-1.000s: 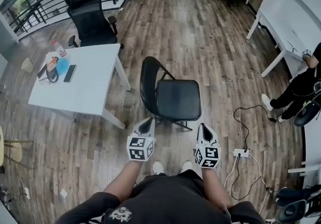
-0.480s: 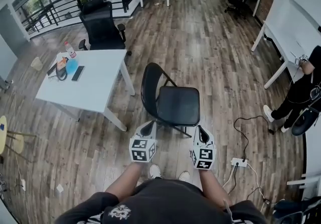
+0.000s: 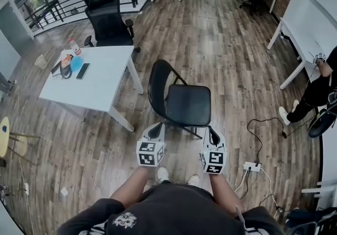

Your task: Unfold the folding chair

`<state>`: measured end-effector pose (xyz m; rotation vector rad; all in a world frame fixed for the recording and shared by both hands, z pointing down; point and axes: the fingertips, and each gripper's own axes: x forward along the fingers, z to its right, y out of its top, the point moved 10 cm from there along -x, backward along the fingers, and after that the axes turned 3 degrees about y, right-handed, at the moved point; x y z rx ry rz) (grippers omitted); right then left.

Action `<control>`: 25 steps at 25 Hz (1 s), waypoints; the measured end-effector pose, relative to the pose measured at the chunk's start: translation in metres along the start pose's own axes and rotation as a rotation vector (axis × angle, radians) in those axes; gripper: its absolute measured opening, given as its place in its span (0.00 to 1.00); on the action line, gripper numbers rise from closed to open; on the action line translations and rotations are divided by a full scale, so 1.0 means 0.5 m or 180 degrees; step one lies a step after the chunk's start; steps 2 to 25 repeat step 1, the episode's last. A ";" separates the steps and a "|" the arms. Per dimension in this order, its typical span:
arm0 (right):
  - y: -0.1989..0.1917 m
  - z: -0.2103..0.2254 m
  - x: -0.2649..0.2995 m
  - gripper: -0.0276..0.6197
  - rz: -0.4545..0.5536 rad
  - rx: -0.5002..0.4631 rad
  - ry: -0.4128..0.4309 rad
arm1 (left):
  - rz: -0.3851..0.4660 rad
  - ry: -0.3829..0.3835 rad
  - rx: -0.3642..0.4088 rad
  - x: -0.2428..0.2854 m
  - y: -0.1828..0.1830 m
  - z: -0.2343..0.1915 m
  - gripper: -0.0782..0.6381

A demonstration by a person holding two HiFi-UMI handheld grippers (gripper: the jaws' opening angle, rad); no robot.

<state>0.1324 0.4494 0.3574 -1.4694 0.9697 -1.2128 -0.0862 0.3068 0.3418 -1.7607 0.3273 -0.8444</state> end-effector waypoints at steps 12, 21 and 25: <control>-0.003 0.004 0.000 0.07 0.0013 -0.0007 -0.0006 | 0.0000 -0.0007 0.0008 0.004 -0.003 0.004 0.12; -0.003 0.004 0.000 0.07 0.0013 -0.0007 -0.0006 | 0.0000 -0.0007 0.0008 0.004 -0.003 0.004 0.12; -0.003 0.004 0.000 0.07 0.0013 -0.0007 -0.0006 | 0.0000 -0.0007 0.0008 0.004 -0.003 0.004 0.12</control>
